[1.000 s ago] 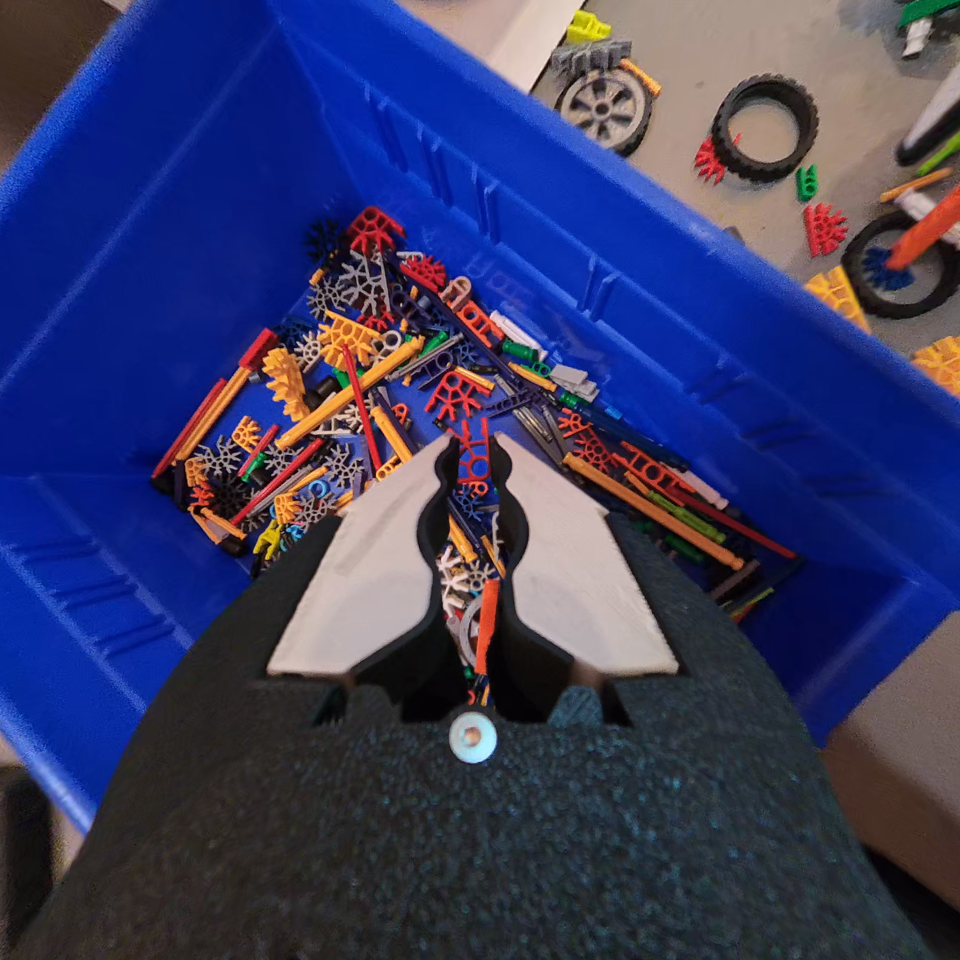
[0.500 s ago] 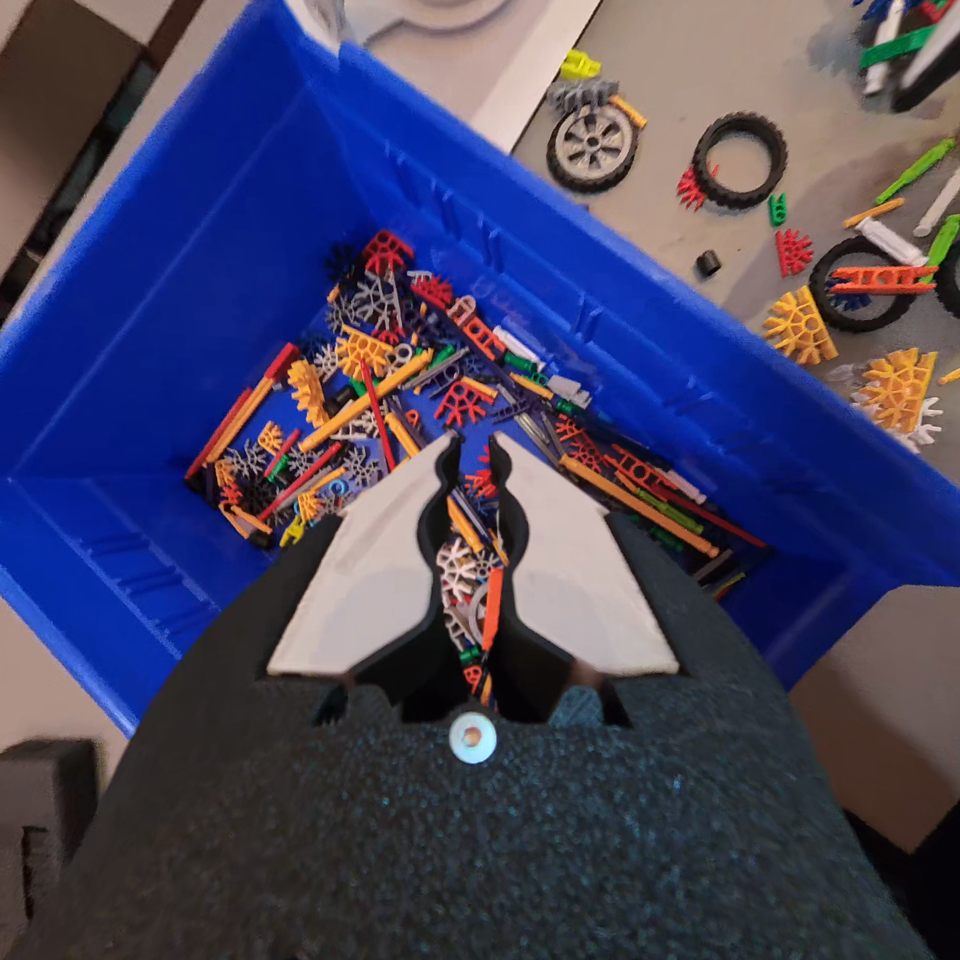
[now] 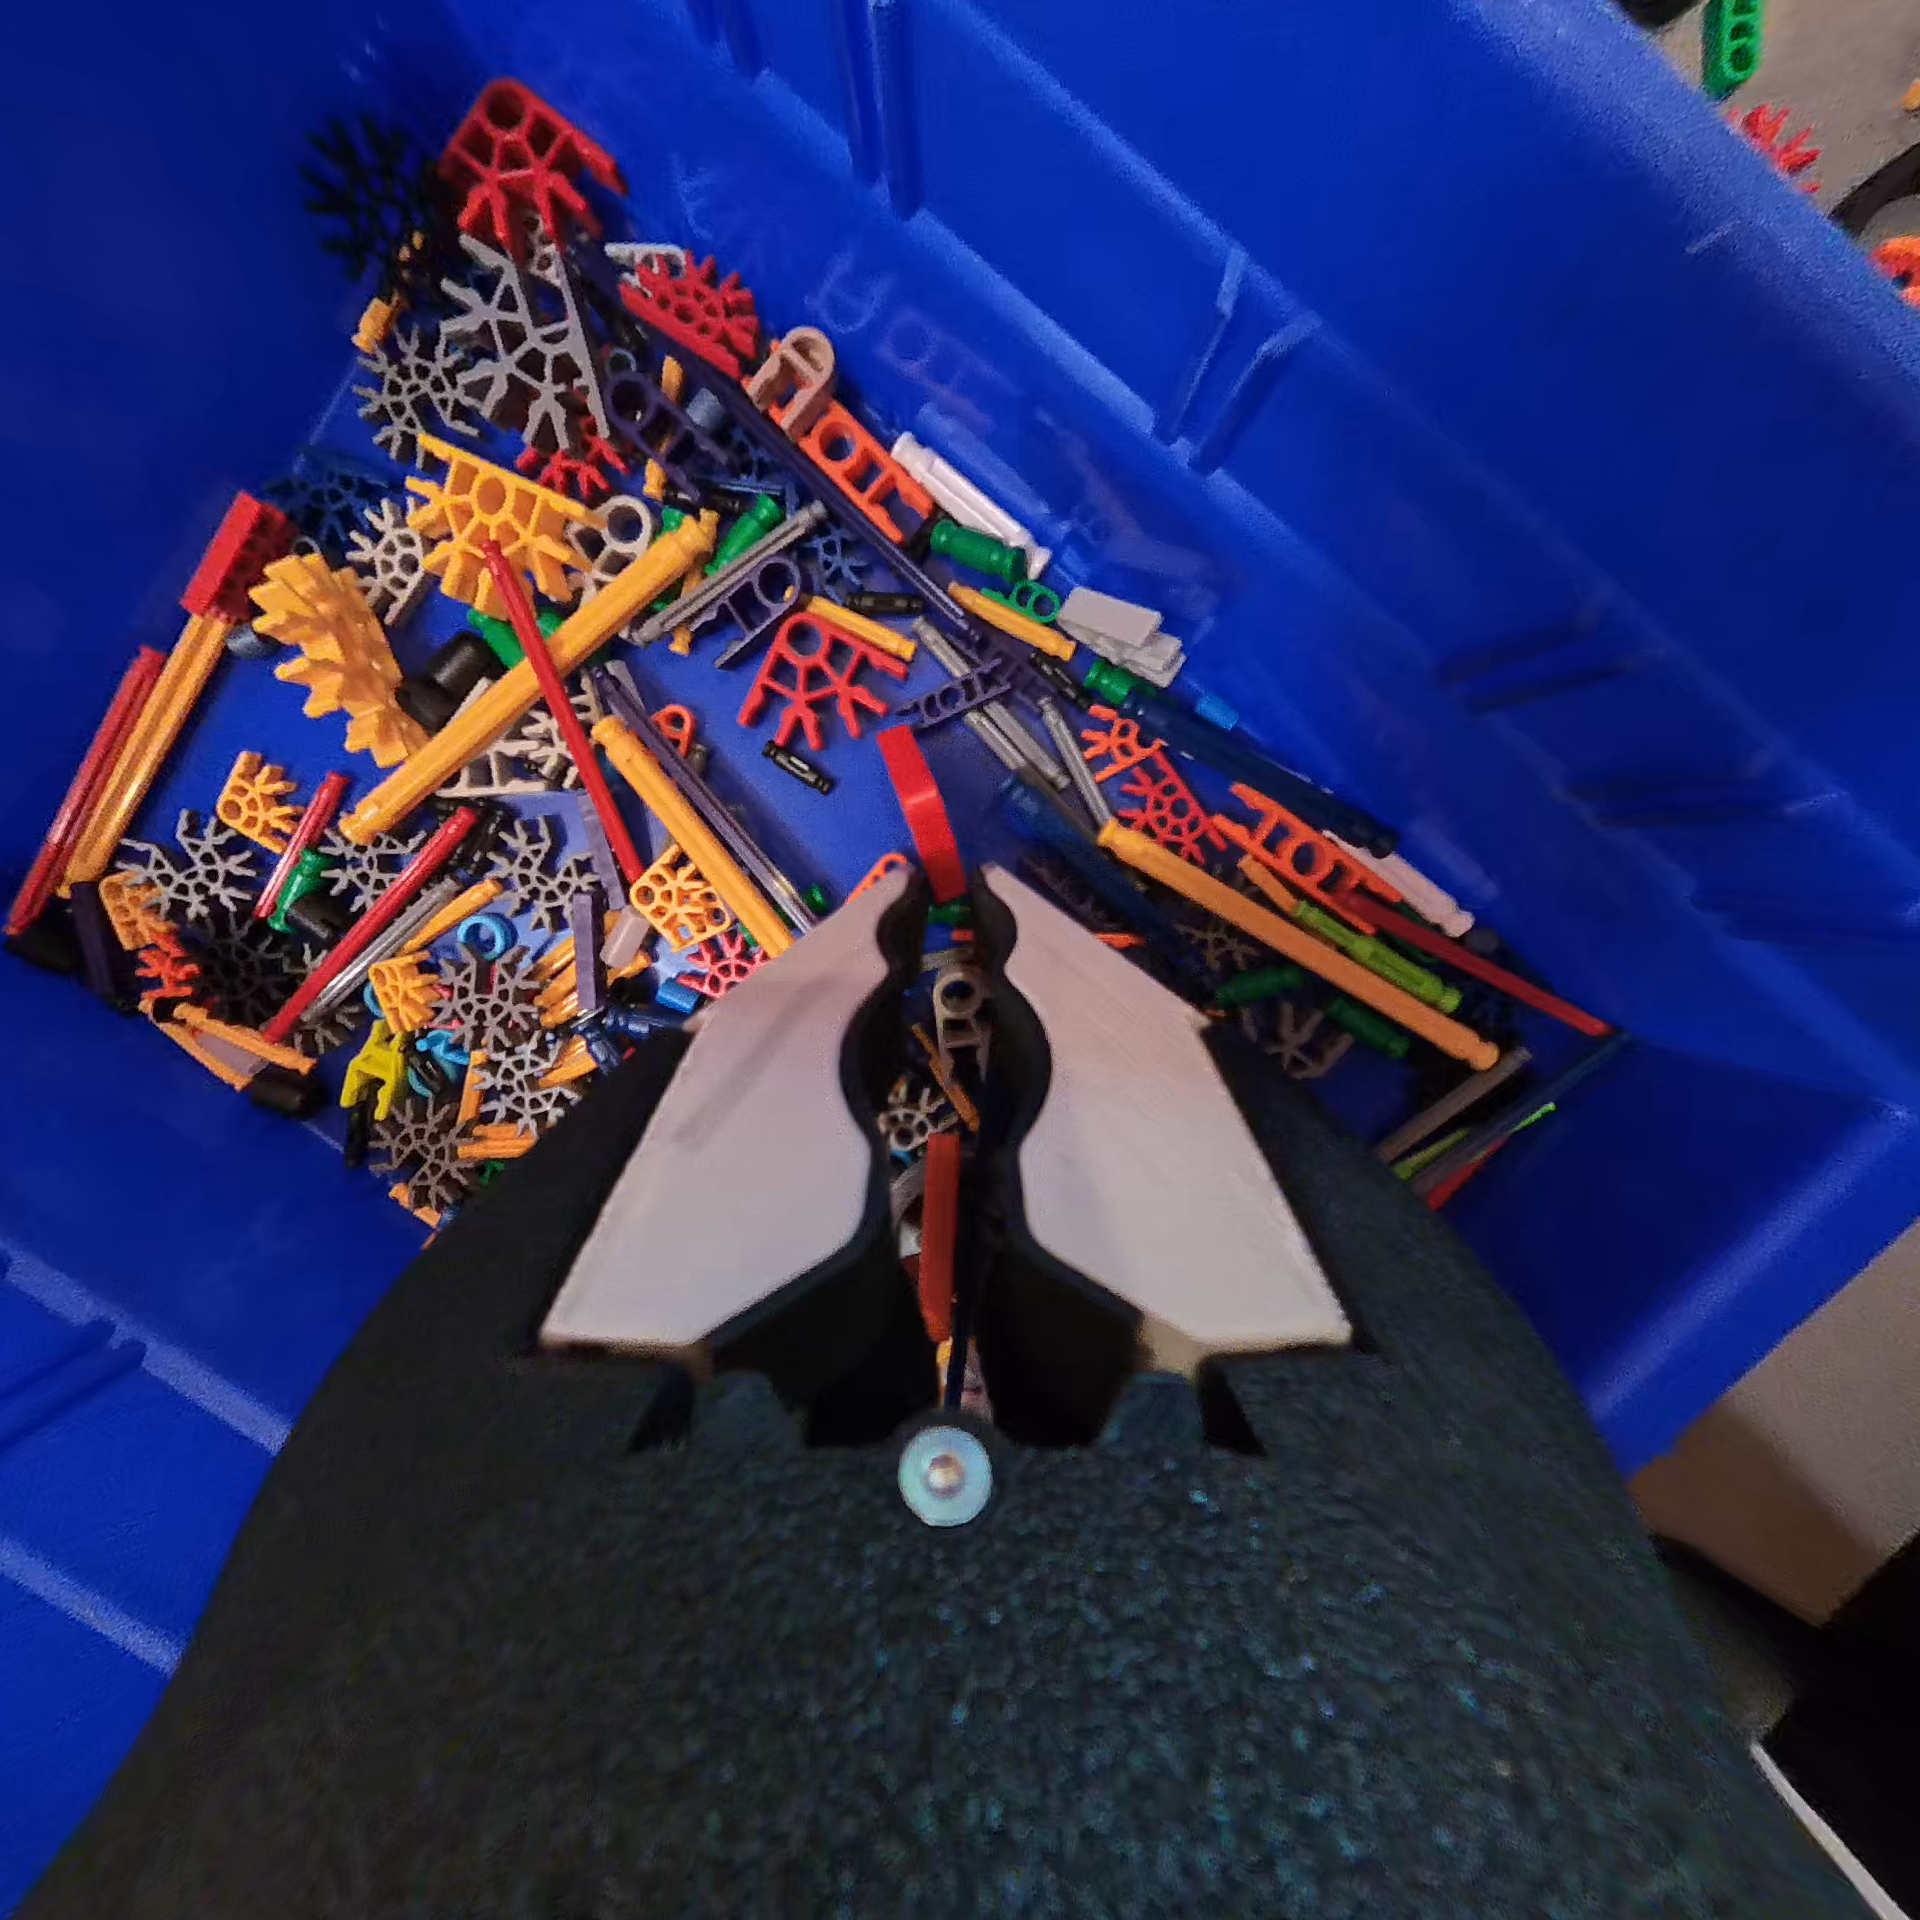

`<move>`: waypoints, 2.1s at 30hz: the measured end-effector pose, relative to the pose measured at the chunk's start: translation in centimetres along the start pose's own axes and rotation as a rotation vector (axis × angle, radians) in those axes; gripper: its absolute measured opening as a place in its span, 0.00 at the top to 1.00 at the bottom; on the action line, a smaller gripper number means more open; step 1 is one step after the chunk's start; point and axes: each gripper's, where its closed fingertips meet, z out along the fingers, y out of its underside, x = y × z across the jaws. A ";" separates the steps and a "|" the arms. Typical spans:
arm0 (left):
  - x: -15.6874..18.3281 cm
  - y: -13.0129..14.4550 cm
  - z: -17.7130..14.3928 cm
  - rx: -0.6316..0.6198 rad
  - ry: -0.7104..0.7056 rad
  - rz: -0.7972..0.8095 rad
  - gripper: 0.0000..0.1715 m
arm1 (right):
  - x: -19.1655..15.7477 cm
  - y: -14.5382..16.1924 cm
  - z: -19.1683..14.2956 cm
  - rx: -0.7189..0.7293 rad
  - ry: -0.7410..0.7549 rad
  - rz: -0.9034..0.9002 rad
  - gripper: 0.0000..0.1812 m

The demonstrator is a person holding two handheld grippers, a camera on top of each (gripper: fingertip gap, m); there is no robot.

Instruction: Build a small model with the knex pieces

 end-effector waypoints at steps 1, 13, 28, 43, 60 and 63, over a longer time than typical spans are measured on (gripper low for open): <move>-0.1 -0.1 0.0 0.002 -0.010 0.004 0.98 | 0.1 0.0 0.0 0.000 0.002 0.001 0.86; 1.2 -5.9 -6.6 0.244 0.058 -0.010 0.98 | -0.8 -2.7 -0.4 0.096 -0.032 -0.021 0.86; 11.9 -12.6 -11.3 0.473 0.492 0.113 0.98 | -4.8 -5.9 -1.6 0.234 -0.264 -0.019 0.92; 11.9 -14.0 -10.8 0.535 0.558 0.029 0.95 | -3.8 -5.9 -2.9 0.269 -0.263 -0.016 0.97; 2.8 -11.0 -10.4 0.539 0.279 -0.124 0.90 | -1.6 -5.3 -3.6 0.272 -0.218 0.060 0.97; 0.9 -8.7 -7.8 0.439 0.189 -0.141 0.90 | -1.4 -5.0 -3.6 0.263 -0.206 0.061 0.97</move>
